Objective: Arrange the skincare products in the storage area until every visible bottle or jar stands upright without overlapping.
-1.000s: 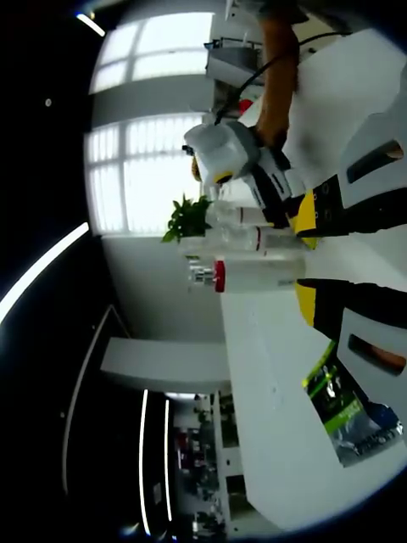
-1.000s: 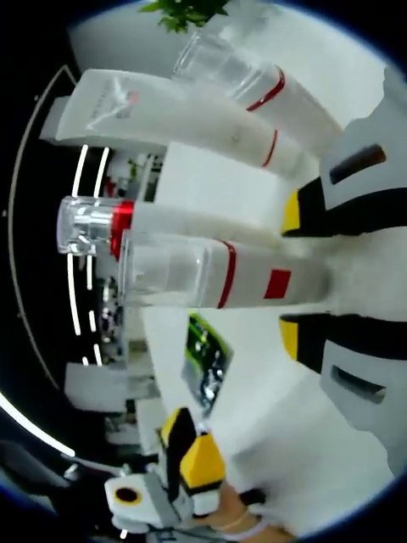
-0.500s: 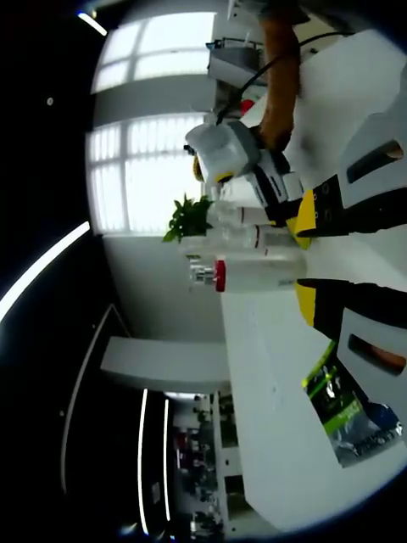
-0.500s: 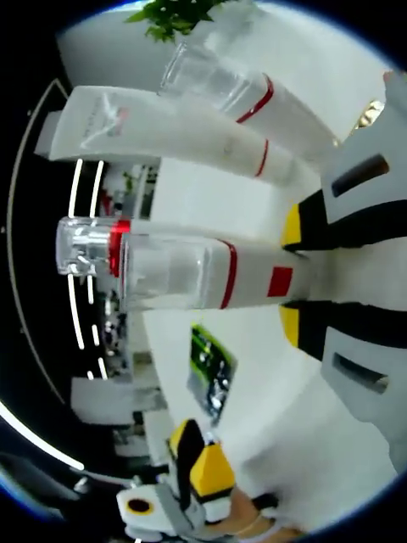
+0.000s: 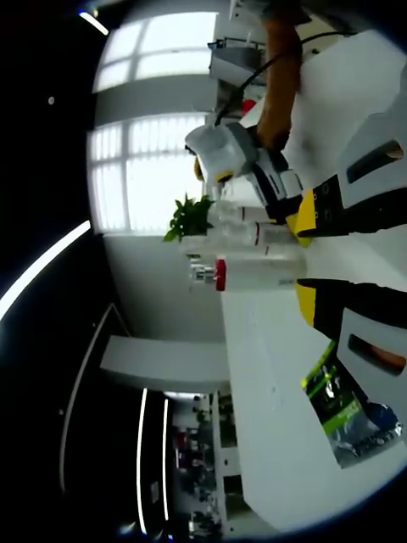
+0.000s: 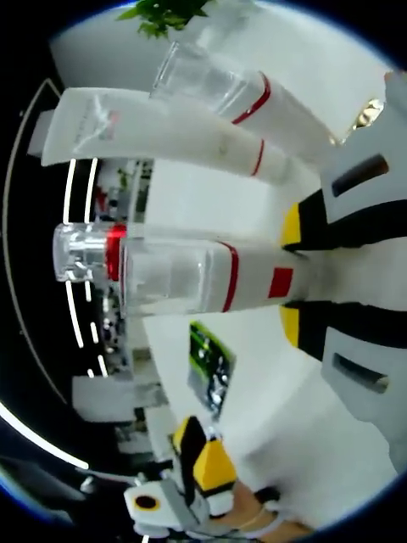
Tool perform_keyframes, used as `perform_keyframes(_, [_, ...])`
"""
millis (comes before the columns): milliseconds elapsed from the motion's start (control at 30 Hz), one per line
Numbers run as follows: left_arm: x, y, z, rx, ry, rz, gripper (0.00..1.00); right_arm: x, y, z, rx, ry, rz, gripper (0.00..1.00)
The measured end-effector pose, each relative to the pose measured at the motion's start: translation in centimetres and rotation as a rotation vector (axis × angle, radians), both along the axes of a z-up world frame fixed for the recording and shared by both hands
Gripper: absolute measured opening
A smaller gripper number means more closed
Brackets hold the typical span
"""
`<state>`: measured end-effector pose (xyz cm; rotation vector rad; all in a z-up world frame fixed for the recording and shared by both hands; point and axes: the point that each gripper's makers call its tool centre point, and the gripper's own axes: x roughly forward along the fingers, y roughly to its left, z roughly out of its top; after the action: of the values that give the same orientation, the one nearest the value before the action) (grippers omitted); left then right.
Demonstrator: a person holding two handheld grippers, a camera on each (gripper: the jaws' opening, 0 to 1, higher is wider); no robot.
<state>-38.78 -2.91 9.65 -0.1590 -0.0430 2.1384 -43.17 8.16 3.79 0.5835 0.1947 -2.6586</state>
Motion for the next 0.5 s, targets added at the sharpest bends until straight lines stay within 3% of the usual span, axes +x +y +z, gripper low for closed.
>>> perform_keyframes(333, [-0.15,-0.05,-0.10,0.003,-0.004,0.002,0.20,0.02,0.29,-0.06,0.012,0.001,-0.009,0.22])
perform_keyframes(500, [-0.07,-0.06,-0.09,0.003,-0.004,0.003,0.20,-0.12,0.29,-0.29,0.022,0.001,-0.006,0.36])
